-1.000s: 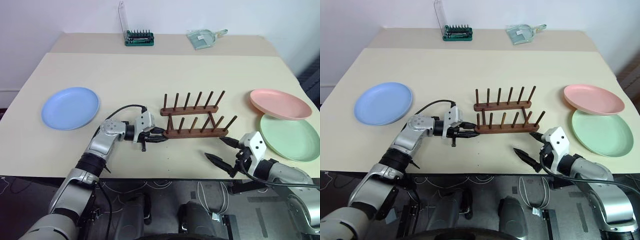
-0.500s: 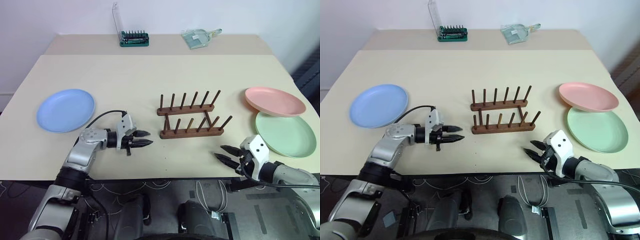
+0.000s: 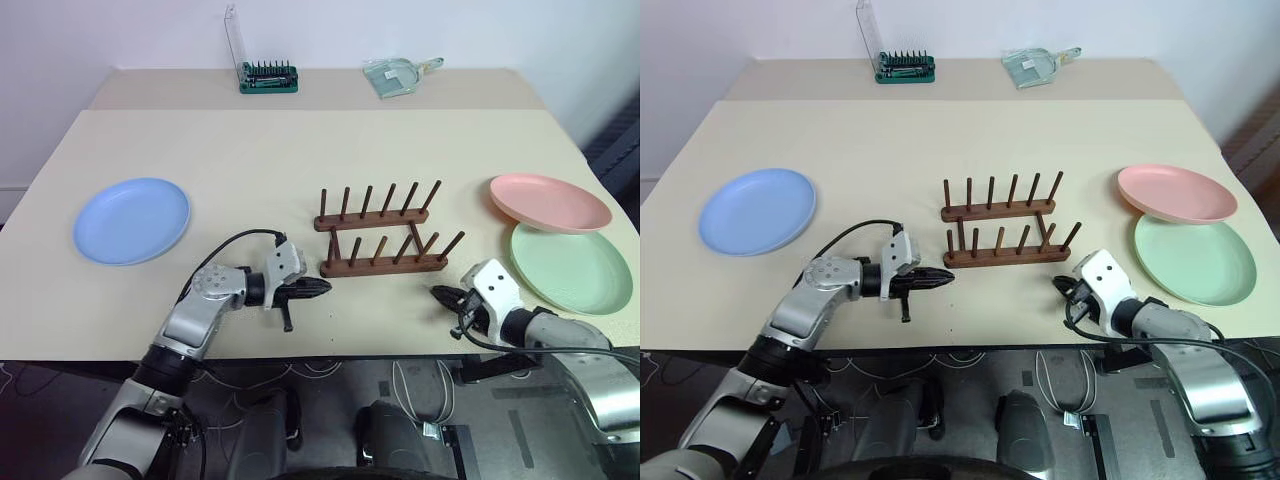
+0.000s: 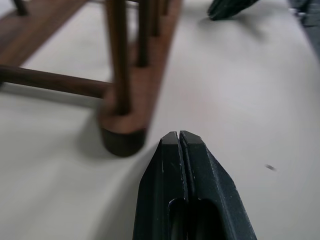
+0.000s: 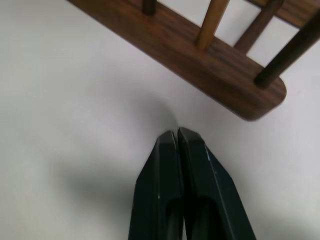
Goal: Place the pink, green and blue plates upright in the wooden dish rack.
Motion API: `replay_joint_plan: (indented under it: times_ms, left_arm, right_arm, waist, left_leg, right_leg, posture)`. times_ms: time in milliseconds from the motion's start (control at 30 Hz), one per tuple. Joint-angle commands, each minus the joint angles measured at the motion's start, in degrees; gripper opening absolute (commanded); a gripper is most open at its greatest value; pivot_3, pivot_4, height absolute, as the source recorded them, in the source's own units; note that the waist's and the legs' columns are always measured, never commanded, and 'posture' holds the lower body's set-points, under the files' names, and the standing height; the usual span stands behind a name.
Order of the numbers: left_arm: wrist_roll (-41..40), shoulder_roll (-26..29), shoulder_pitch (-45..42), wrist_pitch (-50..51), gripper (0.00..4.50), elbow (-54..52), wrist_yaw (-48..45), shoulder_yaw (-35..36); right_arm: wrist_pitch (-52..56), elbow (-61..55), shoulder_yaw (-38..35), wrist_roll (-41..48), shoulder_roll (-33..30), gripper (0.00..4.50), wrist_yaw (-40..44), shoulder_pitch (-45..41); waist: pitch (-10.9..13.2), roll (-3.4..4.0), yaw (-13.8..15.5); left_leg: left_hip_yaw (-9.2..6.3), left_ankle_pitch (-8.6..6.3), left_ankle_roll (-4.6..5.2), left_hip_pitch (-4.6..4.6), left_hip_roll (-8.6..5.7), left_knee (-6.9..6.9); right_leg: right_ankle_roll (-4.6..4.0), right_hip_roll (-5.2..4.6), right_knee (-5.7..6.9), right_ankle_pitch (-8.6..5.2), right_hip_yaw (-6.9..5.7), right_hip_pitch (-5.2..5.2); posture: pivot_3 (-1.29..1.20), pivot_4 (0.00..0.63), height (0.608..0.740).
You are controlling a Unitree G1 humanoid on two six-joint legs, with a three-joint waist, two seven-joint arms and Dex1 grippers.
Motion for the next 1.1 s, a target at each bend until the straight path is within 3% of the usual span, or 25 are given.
replay_joint_plan:
  times_ms: [33,767,1100]
  left_arm:
    - [1.78,-1.92,-0.80,-1.96,0.01,0.24,4.87,0.69]
    - [6.95,-6.44,-7.72,-10.28,0.01,14.20,16.38,1.75]
    - [8.41,-6.36,-8.01,-11.85,0.01,16.54,18.87,2.20]
  right_arm:
    - [-2.98,4.72,1.10,-4.10,1.32,0.06,-3.13,-3.33]
    - [-16.85,26.91,5.51,-11.92,6.45,0.06,-4.12,-21.78]
    - [-18.33,26.86,4.72,-12.28,6.03,0.06,-3.60,-20.82]
  waist:
    - [0.00,0.00,0.04]
    - [0.00,0.00,-0.04]
    - [0.00,0.00,-0.03]
  left_leg:
    - [0.00,0.01,-0.01,0.00,0.00,0.01]
    - [0.04,0.06,-0.07,0.05,-0.02,0.05]
    - [0.05,0.06,-0.08,0.05,-0.02,0.04]
  right_leg:
    - [0.00,0.00,0.01,0.00,0.00,0.00]
    - [0.01,0.02,0.06,0.01,-0.01,0.06]
    - [0.01,0.02,0.06,0.00,-0.01,0.06]
  posture:
    - [0.00,0.150,0.736]
    - [0.00,0.150,0.736]
    - [0.00,0.150,0.736]
